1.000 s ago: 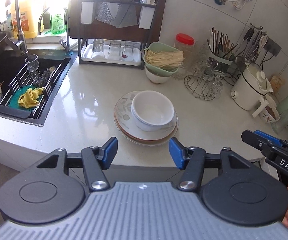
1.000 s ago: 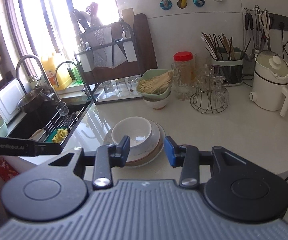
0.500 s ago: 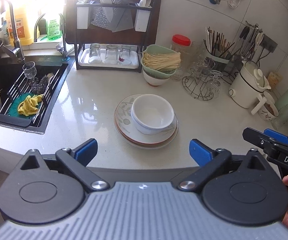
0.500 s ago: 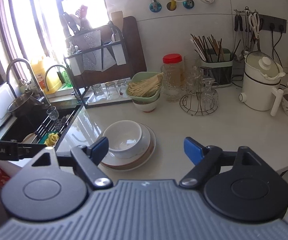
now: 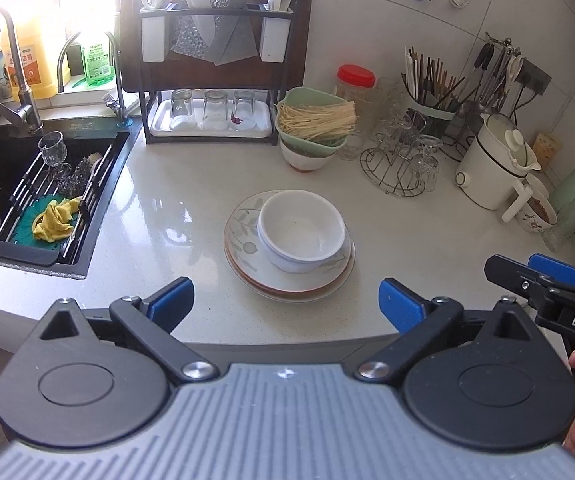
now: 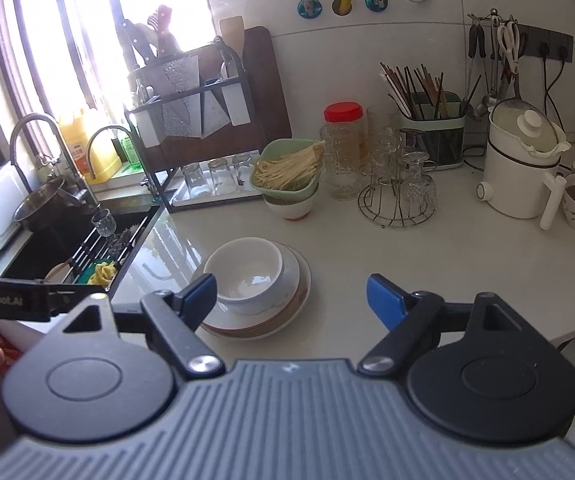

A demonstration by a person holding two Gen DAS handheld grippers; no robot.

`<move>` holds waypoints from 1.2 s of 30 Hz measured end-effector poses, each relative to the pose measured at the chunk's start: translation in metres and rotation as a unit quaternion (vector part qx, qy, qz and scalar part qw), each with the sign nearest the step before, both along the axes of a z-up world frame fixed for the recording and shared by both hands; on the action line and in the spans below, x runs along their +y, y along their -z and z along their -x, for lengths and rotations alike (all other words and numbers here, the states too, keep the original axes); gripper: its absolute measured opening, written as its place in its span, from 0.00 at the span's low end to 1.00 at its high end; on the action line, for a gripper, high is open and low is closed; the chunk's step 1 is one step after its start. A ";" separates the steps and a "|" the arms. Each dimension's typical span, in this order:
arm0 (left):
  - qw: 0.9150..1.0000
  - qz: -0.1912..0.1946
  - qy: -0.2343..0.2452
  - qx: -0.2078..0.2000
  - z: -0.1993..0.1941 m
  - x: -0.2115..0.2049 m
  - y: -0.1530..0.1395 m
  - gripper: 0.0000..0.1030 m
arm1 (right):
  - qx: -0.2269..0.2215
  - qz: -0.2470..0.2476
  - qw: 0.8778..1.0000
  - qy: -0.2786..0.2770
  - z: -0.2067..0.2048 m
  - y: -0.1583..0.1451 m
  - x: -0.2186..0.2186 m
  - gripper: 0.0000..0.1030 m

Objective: Organize plates and bowls

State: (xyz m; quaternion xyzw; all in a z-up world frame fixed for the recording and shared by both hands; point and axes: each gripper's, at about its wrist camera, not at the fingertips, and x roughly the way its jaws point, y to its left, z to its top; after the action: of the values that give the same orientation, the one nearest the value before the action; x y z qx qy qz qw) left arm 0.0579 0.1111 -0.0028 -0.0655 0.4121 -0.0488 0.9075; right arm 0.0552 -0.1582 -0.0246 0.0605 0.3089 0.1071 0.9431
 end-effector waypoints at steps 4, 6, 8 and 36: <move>1.000 -0.007 -0.012 -0.005 0.000 0.003 -0.003 0.98 | -0.001 0.001 1.000 -0.001 0.000 0.000 0.002 0.81; 1.000 -0.003 -0.013 -0.004 -0.001 0.005 -0.006 0.98 | 0.000 0.000 1.000 -0.002 -0.001 -0.001 0.002 0.81; 1.000 0.004 -0.014 -0.006 -0.001 0.007 -0.008 0.98 | 0.000 0.000 1.000 -0.001 -0.002 -0.002 0.002 0.81; 1.000 -0.020 -0.010 0.008 -0.005 0.003 -0.008 0.98 | 0.018 -0.010 1.000 0.012 0.000 -0.001 -0.003 0.81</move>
State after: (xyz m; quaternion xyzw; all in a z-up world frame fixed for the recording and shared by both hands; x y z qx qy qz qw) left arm 0.0631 0.1145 0.0052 -0.0521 0.4200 -0.0313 0.9055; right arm 0.0553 -0.1608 -0.0238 0.0759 0.3244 0.0980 0.9378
